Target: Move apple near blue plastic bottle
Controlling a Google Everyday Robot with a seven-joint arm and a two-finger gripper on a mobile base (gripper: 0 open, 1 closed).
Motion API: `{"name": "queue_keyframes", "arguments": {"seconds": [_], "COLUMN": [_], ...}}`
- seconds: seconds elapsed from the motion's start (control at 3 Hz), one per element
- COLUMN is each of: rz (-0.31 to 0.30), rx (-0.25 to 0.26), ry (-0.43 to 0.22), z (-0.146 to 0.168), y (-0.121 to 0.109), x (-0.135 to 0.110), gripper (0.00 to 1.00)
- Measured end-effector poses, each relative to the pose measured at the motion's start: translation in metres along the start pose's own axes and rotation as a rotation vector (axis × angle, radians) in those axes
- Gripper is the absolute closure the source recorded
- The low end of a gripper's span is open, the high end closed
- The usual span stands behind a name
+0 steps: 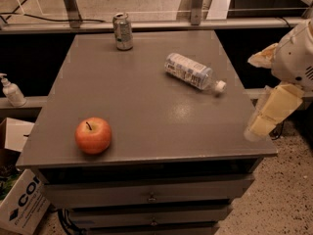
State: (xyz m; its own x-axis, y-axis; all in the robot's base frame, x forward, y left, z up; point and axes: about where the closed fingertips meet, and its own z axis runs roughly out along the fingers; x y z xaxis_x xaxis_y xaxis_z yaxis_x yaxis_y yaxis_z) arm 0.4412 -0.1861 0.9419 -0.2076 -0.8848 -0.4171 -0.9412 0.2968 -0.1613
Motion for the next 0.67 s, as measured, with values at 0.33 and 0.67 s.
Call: {"name": "queue_keyframes", "arguments": {"seconds": [0.33,0.67], "rz": [0.005,-0.010], "rx": [-0.048,-0.106], "ry": [-0.172,-0.343], "z": [0.034,0.065], "y": [0.009,0.027], "x": [-0.013,-0.026], "gripper": [0.00,0.00]}}
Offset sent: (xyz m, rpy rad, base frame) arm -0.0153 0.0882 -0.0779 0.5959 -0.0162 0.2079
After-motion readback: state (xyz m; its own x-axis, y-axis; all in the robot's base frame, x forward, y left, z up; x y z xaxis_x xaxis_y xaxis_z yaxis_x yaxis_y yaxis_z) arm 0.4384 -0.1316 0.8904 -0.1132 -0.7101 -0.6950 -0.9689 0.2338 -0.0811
